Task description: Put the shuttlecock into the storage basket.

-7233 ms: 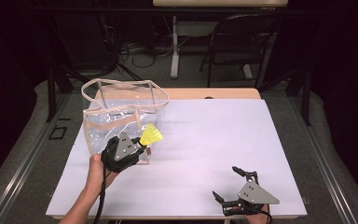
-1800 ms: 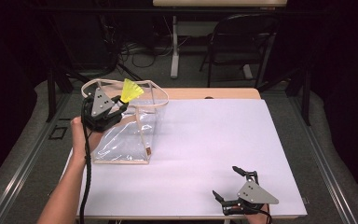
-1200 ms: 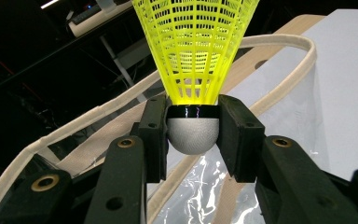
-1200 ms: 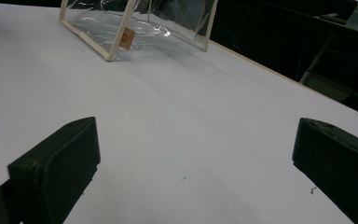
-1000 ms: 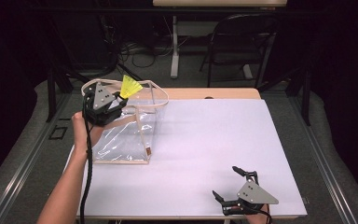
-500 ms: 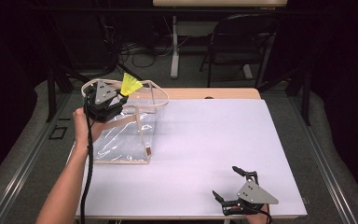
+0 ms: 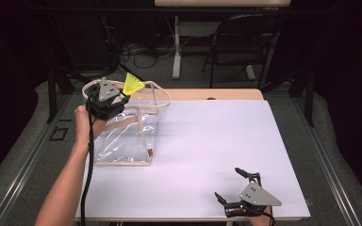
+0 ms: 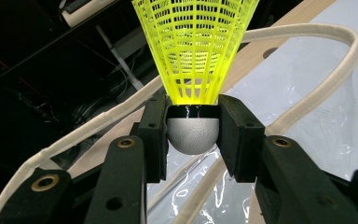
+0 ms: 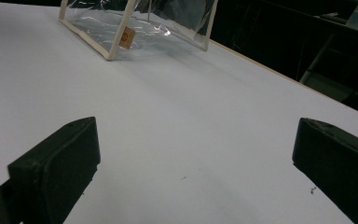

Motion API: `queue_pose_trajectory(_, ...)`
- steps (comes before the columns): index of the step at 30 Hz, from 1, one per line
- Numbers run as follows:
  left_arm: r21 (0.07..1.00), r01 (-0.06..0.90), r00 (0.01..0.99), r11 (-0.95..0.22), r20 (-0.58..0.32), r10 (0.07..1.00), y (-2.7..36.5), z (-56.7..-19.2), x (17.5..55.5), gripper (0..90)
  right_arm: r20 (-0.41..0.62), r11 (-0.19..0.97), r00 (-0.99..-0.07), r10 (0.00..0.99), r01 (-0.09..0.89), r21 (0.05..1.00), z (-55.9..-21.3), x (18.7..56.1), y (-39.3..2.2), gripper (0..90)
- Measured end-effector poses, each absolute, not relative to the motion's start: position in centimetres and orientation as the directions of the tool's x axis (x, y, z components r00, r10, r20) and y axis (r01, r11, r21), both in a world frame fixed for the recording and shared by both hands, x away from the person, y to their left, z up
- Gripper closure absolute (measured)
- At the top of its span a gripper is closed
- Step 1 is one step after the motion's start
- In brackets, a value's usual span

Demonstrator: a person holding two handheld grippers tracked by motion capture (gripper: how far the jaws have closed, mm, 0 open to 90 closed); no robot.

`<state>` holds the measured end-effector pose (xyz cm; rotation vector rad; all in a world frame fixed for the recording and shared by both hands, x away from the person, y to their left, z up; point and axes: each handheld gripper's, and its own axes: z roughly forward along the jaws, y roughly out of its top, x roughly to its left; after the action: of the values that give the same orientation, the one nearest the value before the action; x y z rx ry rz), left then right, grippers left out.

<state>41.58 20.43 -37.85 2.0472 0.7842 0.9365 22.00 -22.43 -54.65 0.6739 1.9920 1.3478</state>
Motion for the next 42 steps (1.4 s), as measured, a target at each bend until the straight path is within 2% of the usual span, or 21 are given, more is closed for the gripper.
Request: queue_pose_trajectory(42, 0.713, 0.230, 0.629, -0.662, 0.410, 0.660, 20.8, -38.6, 44.3, 64.7, -0.218, 0.350, -0.670, 0.709, 0.066, 0.934, -54.7, 22.1, -22.4, 0.3)
